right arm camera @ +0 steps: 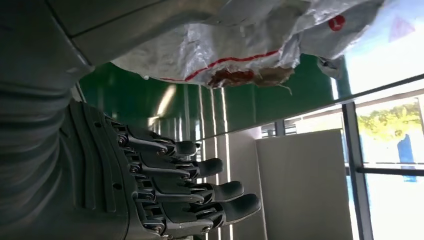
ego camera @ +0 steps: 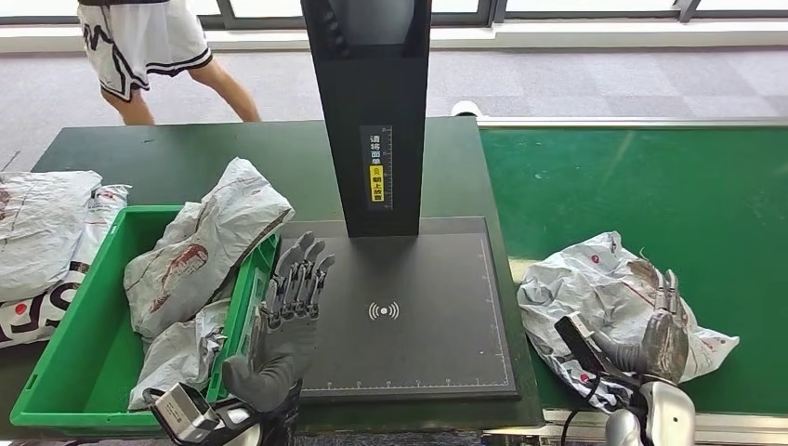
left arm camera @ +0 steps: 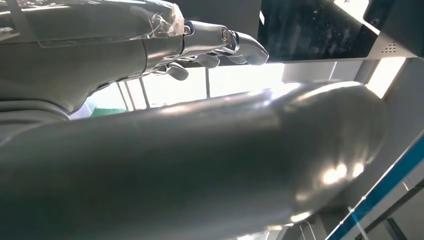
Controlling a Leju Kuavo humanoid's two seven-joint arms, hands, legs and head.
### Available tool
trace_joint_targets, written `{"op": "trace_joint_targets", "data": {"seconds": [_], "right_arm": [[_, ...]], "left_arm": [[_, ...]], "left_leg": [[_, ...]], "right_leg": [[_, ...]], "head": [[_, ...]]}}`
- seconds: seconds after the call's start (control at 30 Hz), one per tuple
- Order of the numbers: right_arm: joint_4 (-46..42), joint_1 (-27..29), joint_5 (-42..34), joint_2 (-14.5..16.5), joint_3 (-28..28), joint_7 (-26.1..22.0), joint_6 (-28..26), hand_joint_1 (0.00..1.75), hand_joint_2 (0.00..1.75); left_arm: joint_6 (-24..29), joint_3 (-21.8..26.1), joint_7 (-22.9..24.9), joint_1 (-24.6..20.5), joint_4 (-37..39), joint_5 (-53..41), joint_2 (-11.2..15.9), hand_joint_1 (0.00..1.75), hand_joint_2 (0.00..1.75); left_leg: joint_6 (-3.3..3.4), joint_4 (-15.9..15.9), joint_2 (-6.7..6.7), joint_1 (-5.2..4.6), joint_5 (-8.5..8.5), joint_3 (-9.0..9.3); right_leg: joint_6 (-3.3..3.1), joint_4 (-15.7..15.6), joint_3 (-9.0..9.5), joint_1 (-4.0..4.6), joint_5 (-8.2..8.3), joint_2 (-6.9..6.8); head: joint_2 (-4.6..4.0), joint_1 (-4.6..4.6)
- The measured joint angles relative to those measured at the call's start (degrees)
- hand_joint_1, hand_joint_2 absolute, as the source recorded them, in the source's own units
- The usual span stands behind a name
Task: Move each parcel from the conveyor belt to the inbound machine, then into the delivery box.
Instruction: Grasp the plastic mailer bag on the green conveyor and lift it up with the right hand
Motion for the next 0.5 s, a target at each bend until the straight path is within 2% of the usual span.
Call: {"op": "trace_joint_targets", "data": {"seconds": [0.13,0.3,0.5], "right_arm": [[8.7,-2.8,2.9,-2.8,-1.9,3.4,-0.2,0.0,1.75],[20.4,-7.0,4.4,-6.3,-3.7,7.0,4.2,0.0,1.75],[29.8,-9.9,4.0,-7.8,-5.2,8.2,7.7,0.0,1.75]], "left_arm": [[0.2,-1.3,0.0,-0.3,0.2,0.3,0.8,0.0,0.0],[0.0,-1.8,0.0,-1.2,0.9,0.8,1.4,0.0,0.0],[-0.3,-2.3,0.0,-2.0,1.9,0.9,1.7,0.0,0.0]], "left_leg": [[0.0,0.0,0.0,0.0,0.0,-0.01],[0.01,0.0,-0.01,0.0,0.01,0.0],[0.01,0.0,0.0,0.0,0.01,0.04]], "right_leg": [[0.0,0.0,0.0,0.0,0.0,0.0],[0.01,0.0,0.0,-0.03,0.01,0.0],[0.01,0.0,0.02,-0.01,0.01,0.02]], "head": [[0.0,0.01],[0.0,0.01],[0.0,0.01]]}}
